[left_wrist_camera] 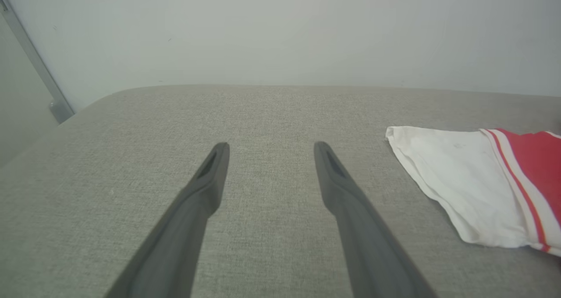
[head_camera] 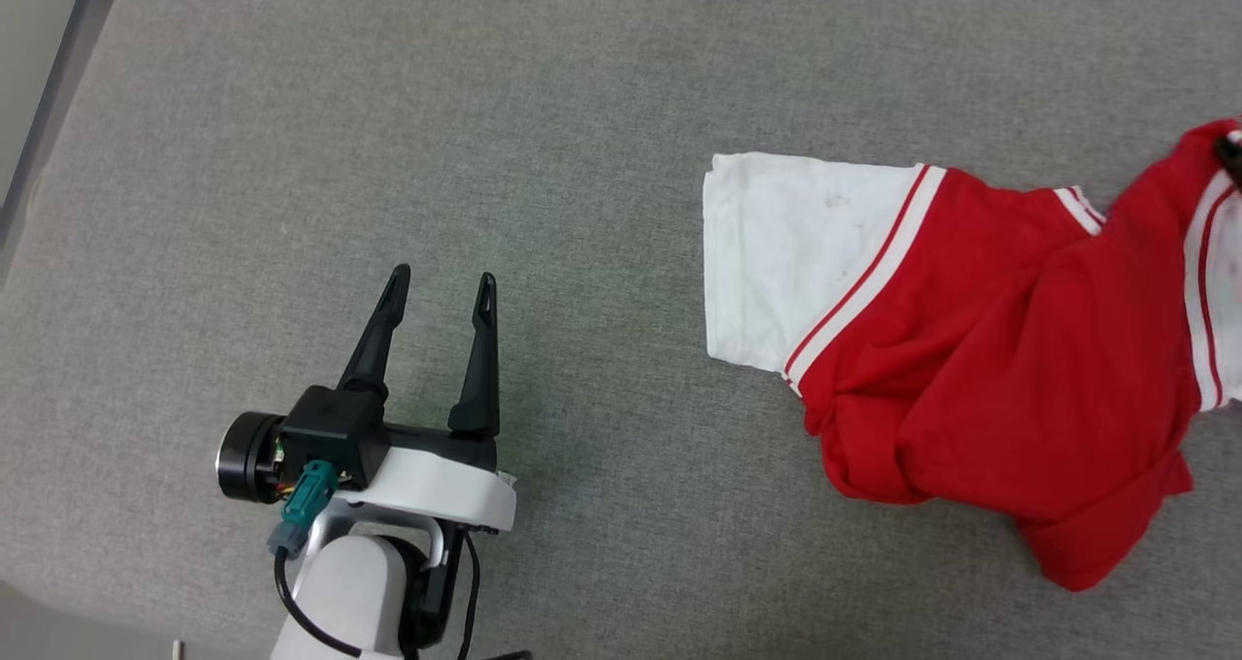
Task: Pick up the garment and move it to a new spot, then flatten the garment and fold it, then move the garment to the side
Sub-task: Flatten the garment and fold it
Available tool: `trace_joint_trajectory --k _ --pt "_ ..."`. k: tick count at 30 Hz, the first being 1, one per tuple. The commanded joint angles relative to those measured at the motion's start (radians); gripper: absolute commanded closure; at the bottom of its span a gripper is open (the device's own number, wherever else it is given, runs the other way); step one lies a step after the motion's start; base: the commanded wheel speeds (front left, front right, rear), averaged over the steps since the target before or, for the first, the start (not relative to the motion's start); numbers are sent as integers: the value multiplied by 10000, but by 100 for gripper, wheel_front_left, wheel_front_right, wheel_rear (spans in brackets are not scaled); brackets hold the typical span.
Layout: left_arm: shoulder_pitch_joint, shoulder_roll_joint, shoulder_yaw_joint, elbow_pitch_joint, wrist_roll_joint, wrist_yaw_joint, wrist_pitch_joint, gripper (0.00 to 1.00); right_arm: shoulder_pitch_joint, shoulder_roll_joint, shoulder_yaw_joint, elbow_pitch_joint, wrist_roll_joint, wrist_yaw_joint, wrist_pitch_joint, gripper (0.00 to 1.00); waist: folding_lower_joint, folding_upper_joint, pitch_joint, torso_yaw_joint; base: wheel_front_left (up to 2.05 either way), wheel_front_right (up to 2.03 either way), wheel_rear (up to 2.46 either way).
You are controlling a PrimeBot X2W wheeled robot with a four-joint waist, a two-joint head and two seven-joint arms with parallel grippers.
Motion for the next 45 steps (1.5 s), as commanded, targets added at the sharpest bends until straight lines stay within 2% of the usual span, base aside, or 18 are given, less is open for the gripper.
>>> trace_joint_trajectory --k 1,5,10,11,12,13,19,23,28,36,39,45 --pt "-156 -16 -19 -5 -67 46 -26 0 -265 204 274 421 -29 -14 -153 100 -1 0 157 148 0 0 0" --pt "-240 -16 -62 28 -76 100 -26 0 -572 465 968 1447 158 -14 -369 100 -1 0 182 207 0 0 0" --pt "-107 -15 24 93 -28 164 -26 0 -711 381 1671 2040 441 -11 -974 100 -1 0 -45 94 0 0 0" --pt "-68 -16 69 111 -11 165 -26 0 -758 363 1725 2064 497 -11 -1207 86 -1 0 -121 43 0 0 0" --pt "-40 -16 107 135 5 157 -26 0 -806 317 1761 2056 494 -12 -1498 27 -1 0 -215 -18 0 0 0" --pt "-19 -16 145 148 25 131 -26 0 -827 304 1756 2061 473 -12 -1842 0 -1 0 -313 -86 0 0 0" --pt "150 -9 431 197 203 19 -26 0 -379 514 1479 1809 298 -12 -3597 0 -1 0 -891 -539 0 0 0" --pt "153 109 709 206 322 -107 -26 0 178 832 654 1317 -105 -14 -5069 0 -1 0 -1297 -909 0 0 0" --pt "-99 315 1043 252 377 -328 -26 0 1392 1662 -762 414 -938 -12 -6309 0 -1 0 -1630 -1324 0 0 0" --pt "-1160 991 1094 851 400 -879 -24 0 3816 3472 -2631 -1814 -2308 -14 -6768 0 -1 0 -1996 -1944 0 0 0" --pt "-1923 1306 926 1185 343 -1052 -26 0 4700 4131 -3034 -2490 -2526 -13 -6688 0 -1 0 -2104 -2164 0 0 0" --pt "-3532 1944 336 1731 49 -1241 530 0 5879 4905 -3447 -3317 -2688 -13 -6556 0 -1 0 -2093 -2571 0 0 0"
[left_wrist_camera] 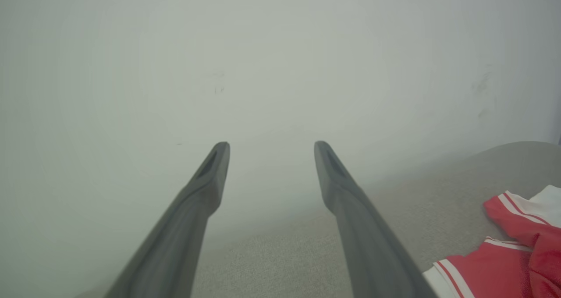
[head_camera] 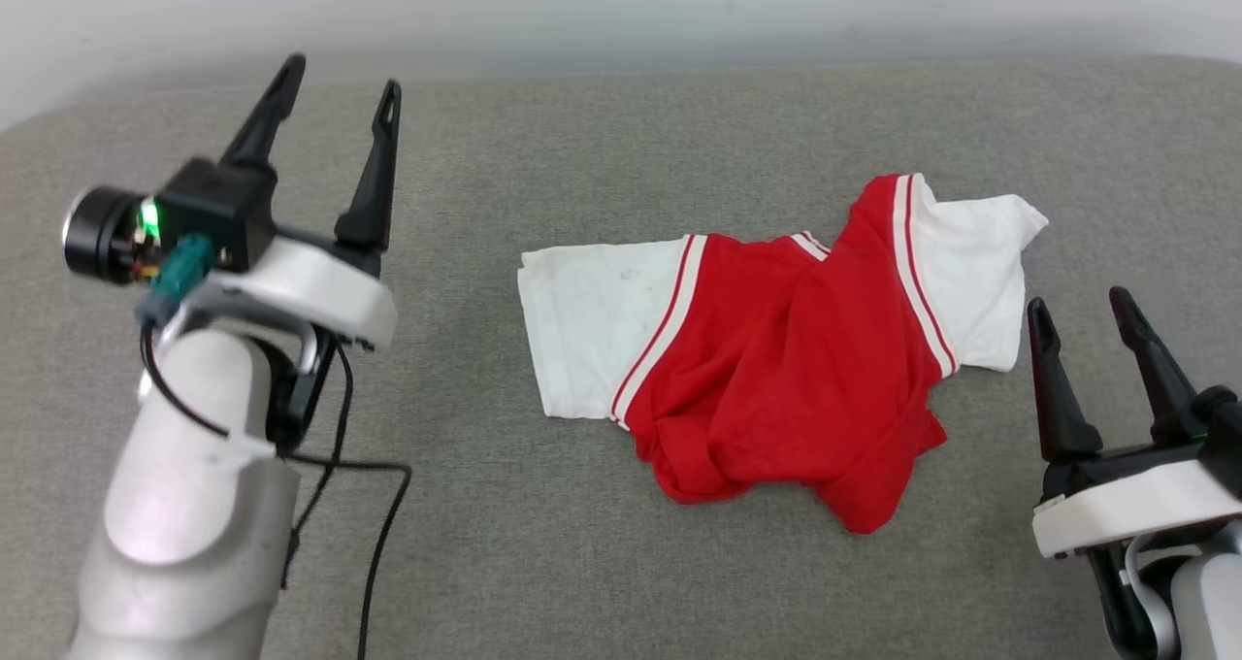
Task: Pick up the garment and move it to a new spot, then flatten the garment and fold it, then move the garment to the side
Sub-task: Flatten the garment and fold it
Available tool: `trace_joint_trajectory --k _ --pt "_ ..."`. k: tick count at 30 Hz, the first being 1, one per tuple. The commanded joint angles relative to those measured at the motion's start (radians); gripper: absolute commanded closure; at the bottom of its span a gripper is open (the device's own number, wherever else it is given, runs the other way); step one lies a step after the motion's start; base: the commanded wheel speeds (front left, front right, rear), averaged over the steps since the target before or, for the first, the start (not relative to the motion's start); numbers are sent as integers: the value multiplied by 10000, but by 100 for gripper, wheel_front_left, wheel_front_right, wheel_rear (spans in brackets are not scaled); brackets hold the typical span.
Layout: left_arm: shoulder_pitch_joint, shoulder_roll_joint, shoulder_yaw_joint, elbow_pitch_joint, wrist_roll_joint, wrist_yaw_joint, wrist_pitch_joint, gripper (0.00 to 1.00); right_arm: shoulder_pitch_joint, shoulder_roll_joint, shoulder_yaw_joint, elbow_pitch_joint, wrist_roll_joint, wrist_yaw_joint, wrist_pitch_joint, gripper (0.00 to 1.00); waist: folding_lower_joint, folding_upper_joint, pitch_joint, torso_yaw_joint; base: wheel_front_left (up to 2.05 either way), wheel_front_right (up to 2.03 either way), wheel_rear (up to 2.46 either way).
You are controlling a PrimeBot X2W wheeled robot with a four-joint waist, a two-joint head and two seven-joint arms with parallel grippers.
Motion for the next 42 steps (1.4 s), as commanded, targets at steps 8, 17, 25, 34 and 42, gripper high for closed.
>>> trace_joint_trajectory --k 8,17,25,34,42 --pt "-1958 1067 -2025 685 -2224 -54 2587 0 605 507 82 -418 -205 -11 -144 0 1 0 360 -583 0 0 0" --pt "-3679 2262 -4761 1399 -4945 -58 6638 0 208 399 379 -418 -286 -11 -210 0 1 0 850 -1018 0 0 0" --pt "-4587 2663 -6574 2464 -6193 -59 8737 0 -144 405 572 -440 -377 -11 -305 0 1 0 1448 -1370 0 0 0" --pt "-5006 2819 -8451 3410 -6600 -61 9597 0 -484 595 618 -325 -421 -11 -412 0 1 0 2119 -1616 0 0 0" --pt "-4917 3126 -9693 3477 -7347 -62 9235 100 -591 681 555 -169 -488 -11 -491 0 1 0 2118 -1517 0 0 0"
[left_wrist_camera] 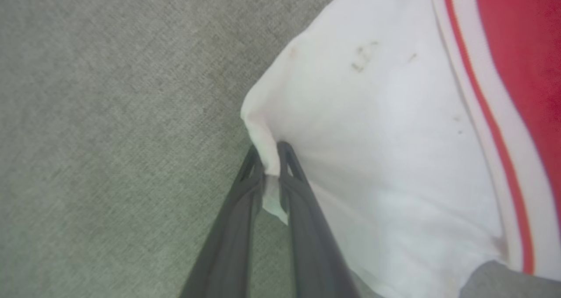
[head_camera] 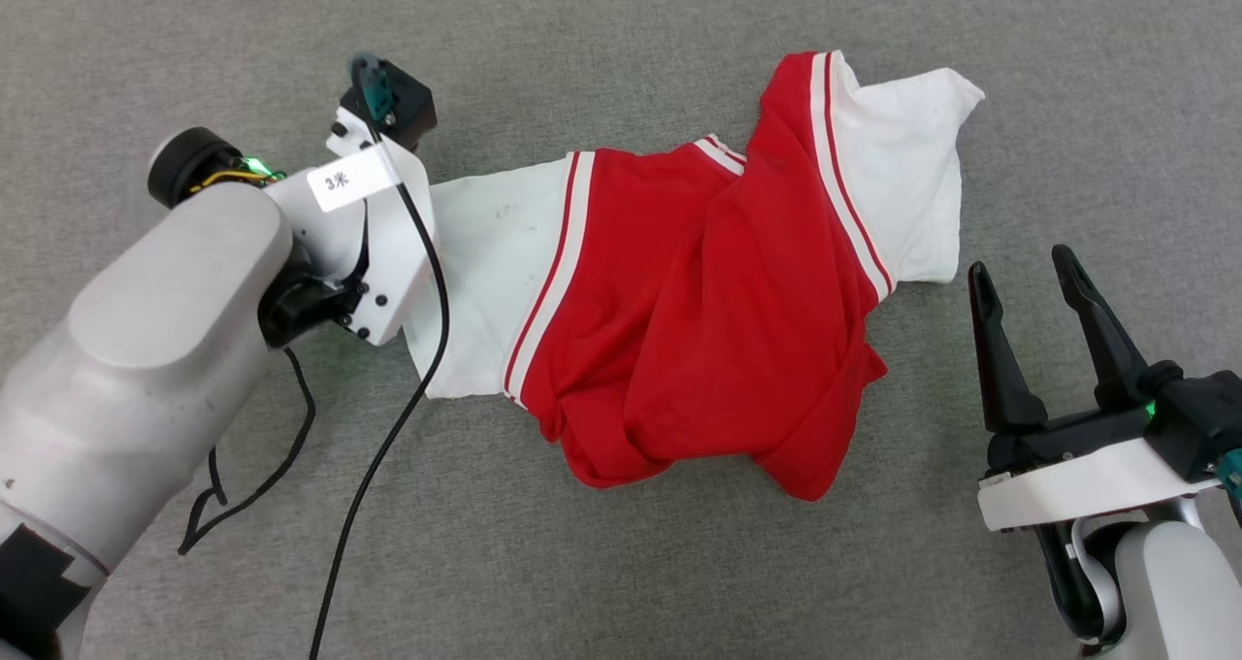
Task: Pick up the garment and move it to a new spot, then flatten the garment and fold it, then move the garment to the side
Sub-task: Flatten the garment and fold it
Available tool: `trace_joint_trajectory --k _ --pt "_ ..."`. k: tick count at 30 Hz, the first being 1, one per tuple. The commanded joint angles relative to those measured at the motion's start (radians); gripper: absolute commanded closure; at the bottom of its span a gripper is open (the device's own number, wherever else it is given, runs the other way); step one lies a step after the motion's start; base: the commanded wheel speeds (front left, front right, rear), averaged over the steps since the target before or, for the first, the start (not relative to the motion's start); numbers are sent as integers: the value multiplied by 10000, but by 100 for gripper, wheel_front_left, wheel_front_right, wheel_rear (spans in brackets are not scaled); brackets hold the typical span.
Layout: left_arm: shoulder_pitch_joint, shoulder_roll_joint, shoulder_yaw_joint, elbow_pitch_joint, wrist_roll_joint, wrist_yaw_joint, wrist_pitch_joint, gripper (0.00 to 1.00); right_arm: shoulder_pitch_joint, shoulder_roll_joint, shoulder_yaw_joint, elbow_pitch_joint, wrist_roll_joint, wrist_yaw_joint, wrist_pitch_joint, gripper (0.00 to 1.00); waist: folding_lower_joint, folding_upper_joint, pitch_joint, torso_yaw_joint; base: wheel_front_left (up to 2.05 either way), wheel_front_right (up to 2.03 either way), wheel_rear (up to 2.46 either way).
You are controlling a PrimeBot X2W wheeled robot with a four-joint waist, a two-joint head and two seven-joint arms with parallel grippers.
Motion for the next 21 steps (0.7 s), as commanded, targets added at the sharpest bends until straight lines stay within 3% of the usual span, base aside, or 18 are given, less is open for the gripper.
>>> trace_joint_trajectory --k 1,11,21 --pt "420 73 -345 194 -119 -5 -186 100 -117 56 -35 39 -89 -12 -53 0 0 0 -99 91 0 0 0" --pt "401 639 53 534 -658 9 -2299 100 330 43 -403 97 -188 -12 -4 0 0 0 -749 757 0 0 0" --pt "1018 1266 422 1609 -998 293 -3110 100 478 21 -503 94 -235 -12 219 0 0 0 -879 1042 0 0 0"
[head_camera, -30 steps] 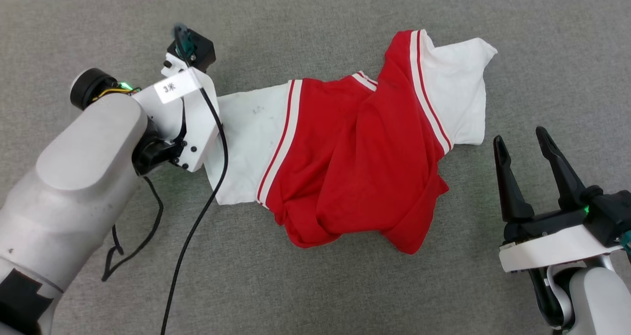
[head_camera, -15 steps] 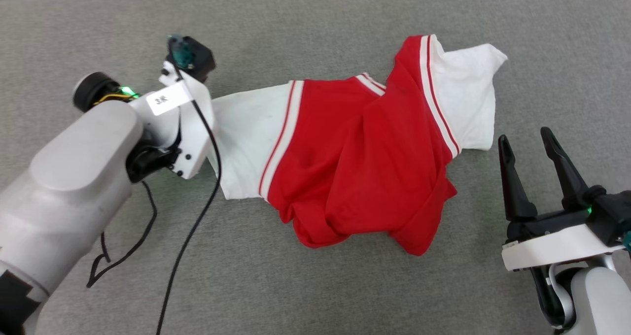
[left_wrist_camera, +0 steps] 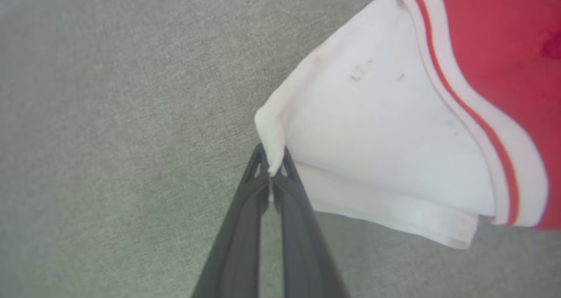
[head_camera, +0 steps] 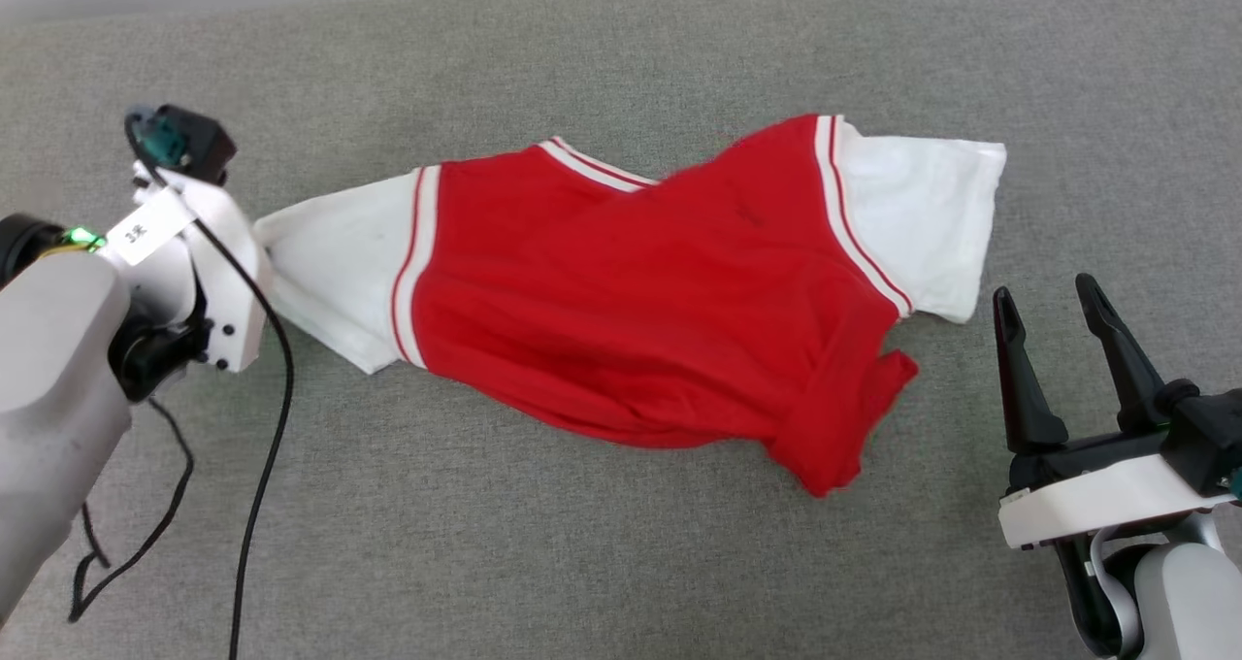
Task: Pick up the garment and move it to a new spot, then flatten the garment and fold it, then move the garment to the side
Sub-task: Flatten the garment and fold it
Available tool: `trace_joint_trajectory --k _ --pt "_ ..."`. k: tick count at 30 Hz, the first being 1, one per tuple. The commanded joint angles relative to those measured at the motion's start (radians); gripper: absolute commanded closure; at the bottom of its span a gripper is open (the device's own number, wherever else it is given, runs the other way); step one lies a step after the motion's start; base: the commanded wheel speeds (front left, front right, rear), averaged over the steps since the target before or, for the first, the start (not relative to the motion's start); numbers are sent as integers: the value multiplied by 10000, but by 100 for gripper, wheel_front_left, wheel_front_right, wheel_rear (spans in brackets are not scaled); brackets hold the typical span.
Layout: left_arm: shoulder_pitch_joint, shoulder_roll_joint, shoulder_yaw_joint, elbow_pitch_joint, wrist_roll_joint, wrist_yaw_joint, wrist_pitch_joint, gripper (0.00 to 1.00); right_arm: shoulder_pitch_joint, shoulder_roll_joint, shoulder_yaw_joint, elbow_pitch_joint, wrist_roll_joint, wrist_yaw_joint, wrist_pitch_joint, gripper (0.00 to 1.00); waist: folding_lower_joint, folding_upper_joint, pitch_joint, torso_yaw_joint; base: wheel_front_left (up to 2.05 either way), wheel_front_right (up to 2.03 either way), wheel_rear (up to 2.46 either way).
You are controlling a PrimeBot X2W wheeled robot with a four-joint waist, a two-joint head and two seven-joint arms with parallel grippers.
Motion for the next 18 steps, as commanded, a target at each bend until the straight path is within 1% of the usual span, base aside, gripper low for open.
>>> trace_joint_trajectory --k 1,5,9,10,11,14,18 --pt "235 46 11 218 -61 78 -50 100 110 -8 -31 6 -44 -11 12 0 -1 0 6 -7 0 0 0" --pt "389 59 17 556 -92 94 -194 100 123 6 -90 21 -40 -11 68 0 -1 0 6 -41 0 0 0" --pt "544 -101 52 853 -72 106 -614 100 177 2 -181 15 2 -11 101 0 -1 0 -77 -58 0 0 0" --pt "533 -153 70 869 -21 144 -853 54 166 -35 -224 0 13 -12 126 0 -1 0 -125 -52 0 0 0" --pt "502 -192 98 867 64 205 -1152 0 131 -89 -284 -31 12 -12 138 0 -1 0 -178 -39 0 0 0" --pt "546 -311 204 750 276 401 -2298 0 -77 -292 -449 -112 64 -12 166 0 -1 0 -415 4 0 0 0" --pt "835 -414 472 333 460 790 -3981 0 -412 -859 -634 -259 37 -11 412 0 -1 0 -721 150 0 0 0"
